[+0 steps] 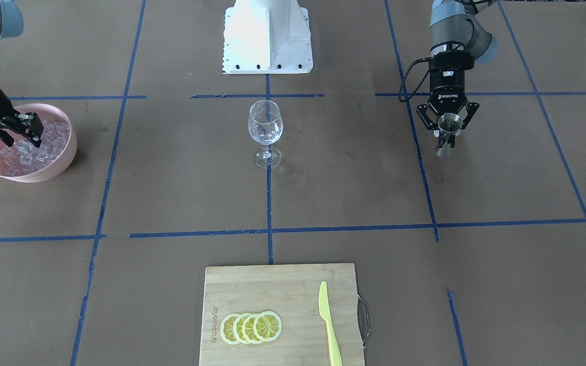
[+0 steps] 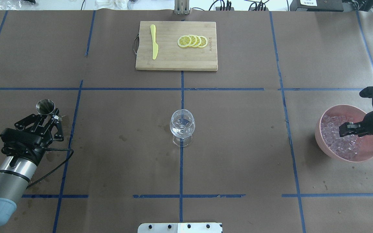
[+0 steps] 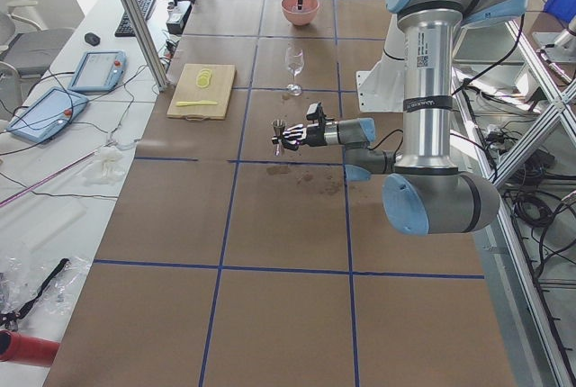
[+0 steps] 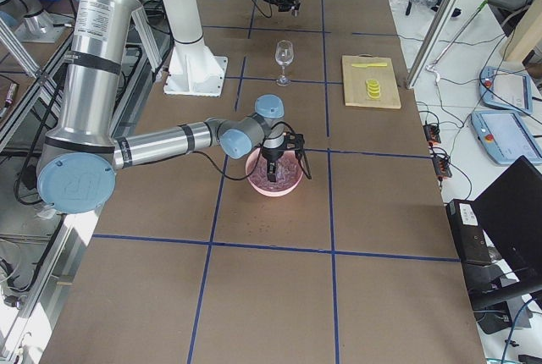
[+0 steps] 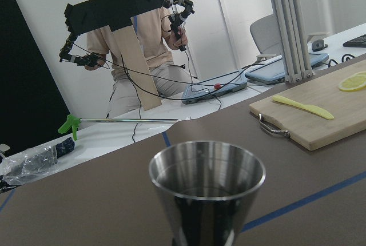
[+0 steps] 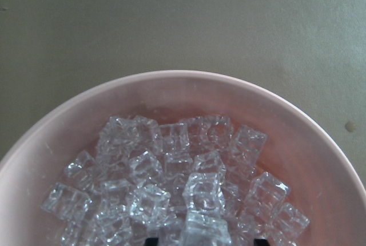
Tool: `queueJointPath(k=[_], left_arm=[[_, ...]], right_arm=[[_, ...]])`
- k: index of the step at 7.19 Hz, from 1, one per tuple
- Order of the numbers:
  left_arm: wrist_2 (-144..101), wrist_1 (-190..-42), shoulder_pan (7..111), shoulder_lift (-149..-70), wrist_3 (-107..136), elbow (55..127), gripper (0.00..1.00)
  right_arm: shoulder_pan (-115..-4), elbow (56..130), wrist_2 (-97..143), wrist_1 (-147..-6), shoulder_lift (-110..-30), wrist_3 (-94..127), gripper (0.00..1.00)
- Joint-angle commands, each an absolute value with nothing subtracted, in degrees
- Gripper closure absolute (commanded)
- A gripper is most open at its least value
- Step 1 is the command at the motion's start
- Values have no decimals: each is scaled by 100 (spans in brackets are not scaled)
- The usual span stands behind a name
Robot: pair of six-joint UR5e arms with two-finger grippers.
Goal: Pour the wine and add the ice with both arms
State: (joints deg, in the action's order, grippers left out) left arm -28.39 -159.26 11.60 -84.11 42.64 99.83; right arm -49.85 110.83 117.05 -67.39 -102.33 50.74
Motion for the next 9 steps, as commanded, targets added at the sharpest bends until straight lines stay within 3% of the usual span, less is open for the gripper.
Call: queueJointPath(k=[1, 4, 5, 6, 7, 9], left_arm=[[-2839, -15926, 1160, -8411, 4613, 9949, 100], [-2891, -15917, 1151, -8420, 5394, 9923, 100], [-2892, -15917, 1151, -8420, 5440, 9923, 100], [-2892, -15917, 1151, -8420, 5440, 9905, 100], [-2892, -15917, 1151, -8420, 5440, 9905, 100], [-2953, -15926, 1151, -8429, 5440, 9914, 100]], right_arm=[[-4983, 11065, 11698, -6750, -10230, 5063, 38], [-4983, 11057, 11698, -6759, -10230, 5054, 53], [-4992, 11057, 11698, -6767, -10230, 5054, 67], [-4992, 11065, 11707, -6768, -10230, 5036, 89], [-5001, 11092, 11698, -6759, -10248, 5027, 100], [-5254, 11267, 11707, -6767, -10248, 5027, 100]])
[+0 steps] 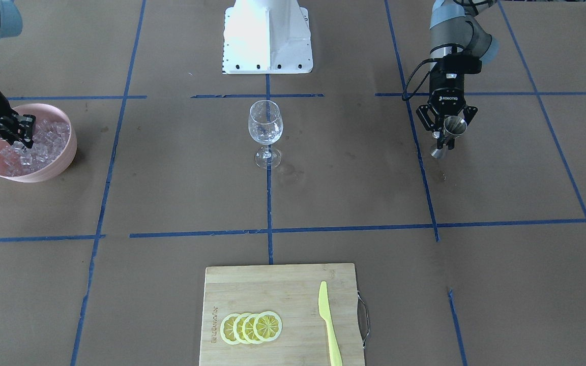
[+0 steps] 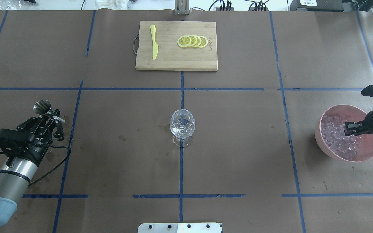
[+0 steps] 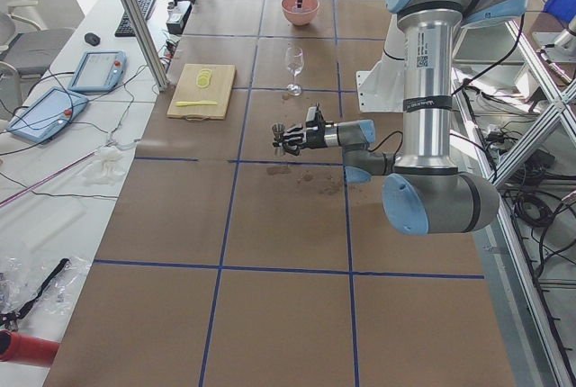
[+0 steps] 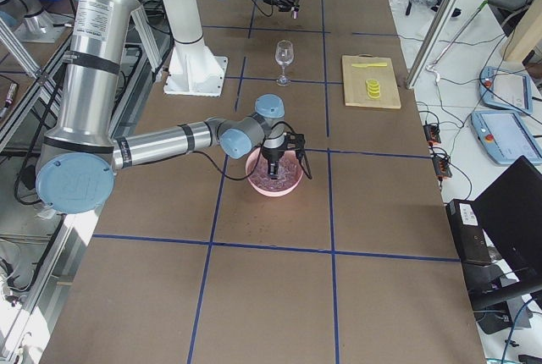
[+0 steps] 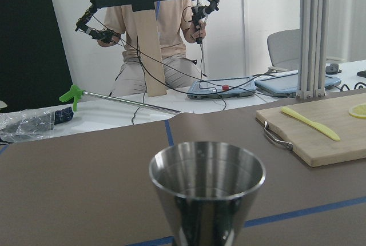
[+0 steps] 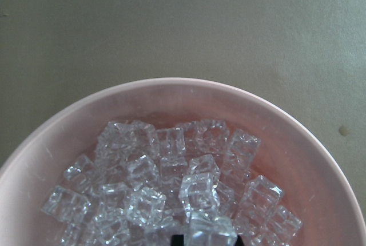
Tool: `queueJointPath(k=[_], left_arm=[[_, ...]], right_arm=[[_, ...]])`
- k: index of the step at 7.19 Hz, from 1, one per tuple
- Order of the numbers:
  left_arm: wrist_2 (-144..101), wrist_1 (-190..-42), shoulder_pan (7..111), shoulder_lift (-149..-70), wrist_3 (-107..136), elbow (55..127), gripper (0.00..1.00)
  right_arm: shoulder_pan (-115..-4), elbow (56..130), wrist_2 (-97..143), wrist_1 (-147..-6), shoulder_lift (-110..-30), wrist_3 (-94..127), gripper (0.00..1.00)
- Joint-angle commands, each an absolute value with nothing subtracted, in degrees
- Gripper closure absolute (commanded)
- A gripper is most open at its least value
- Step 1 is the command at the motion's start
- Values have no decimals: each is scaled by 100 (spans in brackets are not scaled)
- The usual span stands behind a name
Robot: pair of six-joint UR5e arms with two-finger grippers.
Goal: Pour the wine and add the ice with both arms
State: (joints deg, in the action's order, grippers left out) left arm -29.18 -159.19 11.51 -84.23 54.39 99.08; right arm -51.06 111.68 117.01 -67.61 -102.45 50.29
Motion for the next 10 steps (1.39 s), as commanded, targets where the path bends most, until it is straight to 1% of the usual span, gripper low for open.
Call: queueJointPath(k=[1, 3, 4, 6, 8, 10], left_arm=[[-3005, -15926, 1151, -8420, 5449, 9923, 100], [-3426, -15935, 1160, -8420, 6419, 9958, 100], [-3428, -15935, 1160, -8420, 6520, 9949, 100], [-3419, -15943, 1151, -8429, 7484, 9844, 100], [-3358, -15891, 1151, -8429, 7479, 9809, 100], [-3016, -15873, 1143, -8429, 7471, 9476, 100]], right_arm=[[-5352, 11372, 11707, -6768, -10239, 5027, 100], [-5440, 11627, 11733, -6768, -10204, 5071, 100], [-5510, 11680, 11777, -6768, -10169, 5071, 100], [-5572, 11759, 11786, -6768, -10055, 5106, 100], [-5572, 11839, 11838, -6776, -9898, 5124, 100], [-5572, 11978, 11865, -6759, -9765, 5176, 100]])
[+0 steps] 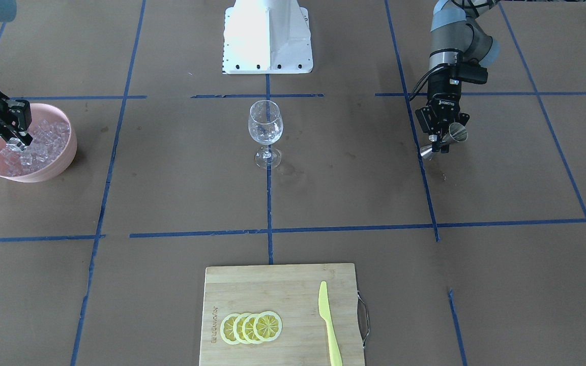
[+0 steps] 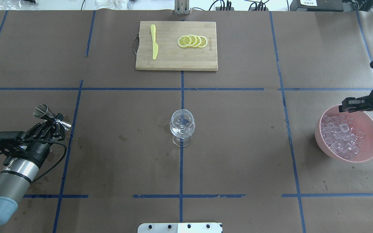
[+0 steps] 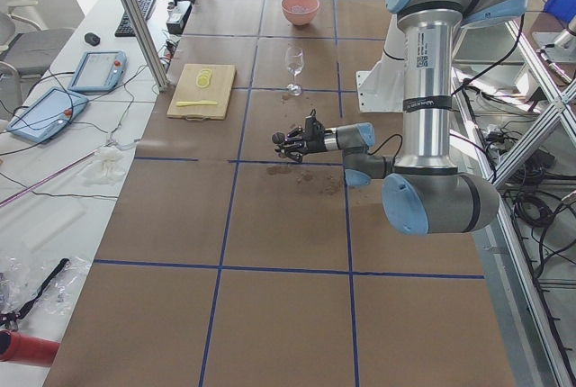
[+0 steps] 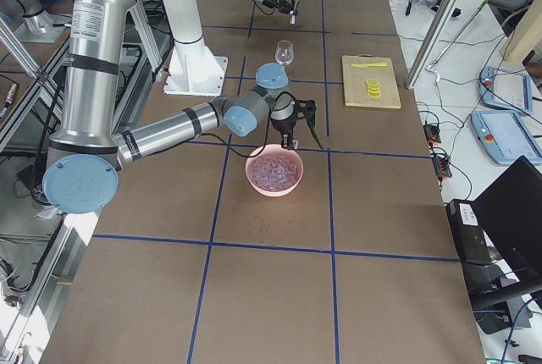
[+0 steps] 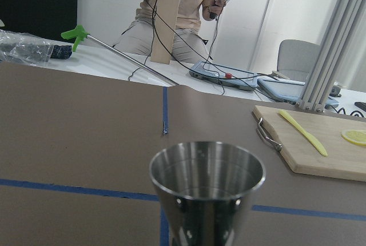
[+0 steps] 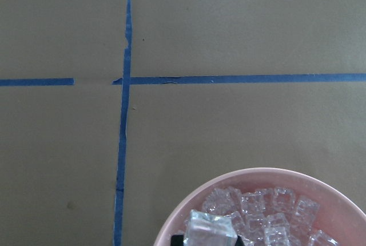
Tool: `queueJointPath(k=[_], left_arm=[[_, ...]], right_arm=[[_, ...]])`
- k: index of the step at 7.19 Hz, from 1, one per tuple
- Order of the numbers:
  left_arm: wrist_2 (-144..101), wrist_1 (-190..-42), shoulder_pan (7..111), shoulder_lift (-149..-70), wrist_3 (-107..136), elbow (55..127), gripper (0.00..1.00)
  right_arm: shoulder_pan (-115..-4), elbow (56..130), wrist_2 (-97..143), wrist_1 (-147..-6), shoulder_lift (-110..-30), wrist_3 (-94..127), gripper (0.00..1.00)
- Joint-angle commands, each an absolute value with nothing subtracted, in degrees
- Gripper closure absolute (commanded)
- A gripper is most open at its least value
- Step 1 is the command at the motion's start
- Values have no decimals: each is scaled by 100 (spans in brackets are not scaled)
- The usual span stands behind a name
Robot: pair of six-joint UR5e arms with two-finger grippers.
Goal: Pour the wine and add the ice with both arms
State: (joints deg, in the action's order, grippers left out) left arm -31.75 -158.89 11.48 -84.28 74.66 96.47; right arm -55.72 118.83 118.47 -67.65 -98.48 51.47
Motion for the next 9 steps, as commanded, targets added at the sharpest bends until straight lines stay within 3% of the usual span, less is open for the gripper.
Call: queueJointPath(k=[1, 9], left_arm=[[-3006, -15864, 1143, -8429, 7471, 9396, 100], [-3006, -15558, 1081, -8534, 7453, 9246, 100]], right_arm=[[-5572, 12093, 11874, -6759, -9686, 5299, 100], [-5537, 12112, 12322, -6741, -8562, 5994, 100]])
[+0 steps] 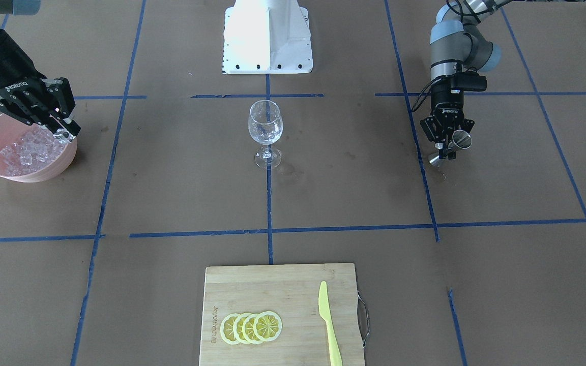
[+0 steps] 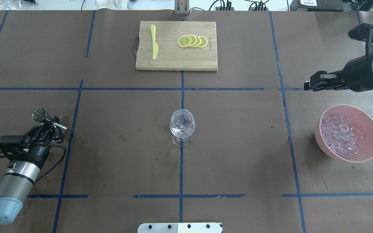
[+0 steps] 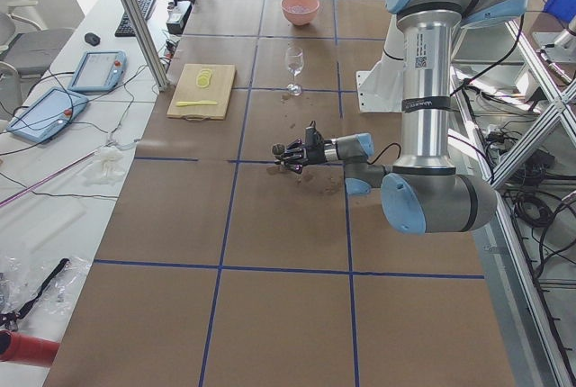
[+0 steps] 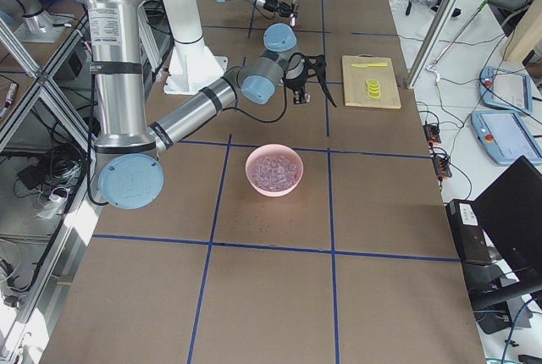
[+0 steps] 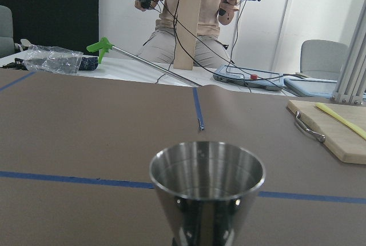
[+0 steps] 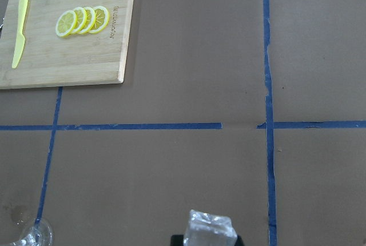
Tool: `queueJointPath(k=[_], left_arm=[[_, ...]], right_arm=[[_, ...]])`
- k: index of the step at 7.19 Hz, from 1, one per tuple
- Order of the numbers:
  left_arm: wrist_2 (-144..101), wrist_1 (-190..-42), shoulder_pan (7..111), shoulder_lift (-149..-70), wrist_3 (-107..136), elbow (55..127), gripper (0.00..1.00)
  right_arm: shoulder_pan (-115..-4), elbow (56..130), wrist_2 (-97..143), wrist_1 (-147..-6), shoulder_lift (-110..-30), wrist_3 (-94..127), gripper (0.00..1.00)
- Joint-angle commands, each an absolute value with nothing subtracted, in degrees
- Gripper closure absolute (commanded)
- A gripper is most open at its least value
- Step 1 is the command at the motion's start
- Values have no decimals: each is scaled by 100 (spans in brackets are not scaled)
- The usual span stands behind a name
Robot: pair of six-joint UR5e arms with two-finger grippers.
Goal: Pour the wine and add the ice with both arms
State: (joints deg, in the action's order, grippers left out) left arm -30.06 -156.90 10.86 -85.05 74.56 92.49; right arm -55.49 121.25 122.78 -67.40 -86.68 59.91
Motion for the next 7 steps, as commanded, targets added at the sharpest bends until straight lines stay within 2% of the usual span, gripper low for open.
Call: queueJointPath(k=[1, 3, 5, 7], left_arm=[[-3006, -15548, 1081, -8560, 7444, 9255, 94], [-3032, -15548, 1072, -8587, 7427, 9264, 80], [-3041, -15539, 1081, -8587, 7409, 9246, 37], [-3050, -15486, 1081, -8587, 7409, 9246, 16]], right_arm=[[-5520, 12094, 12366, -6759, -8430, 5994, 100], [-5345, 12085, 12358, -6767, -8149, 6344, 100], [-5186, 12067, 12340, -6776, -7902, 6573, 100], [-5124, 12059, 12331, -6776, -7814, 6592, 100]])
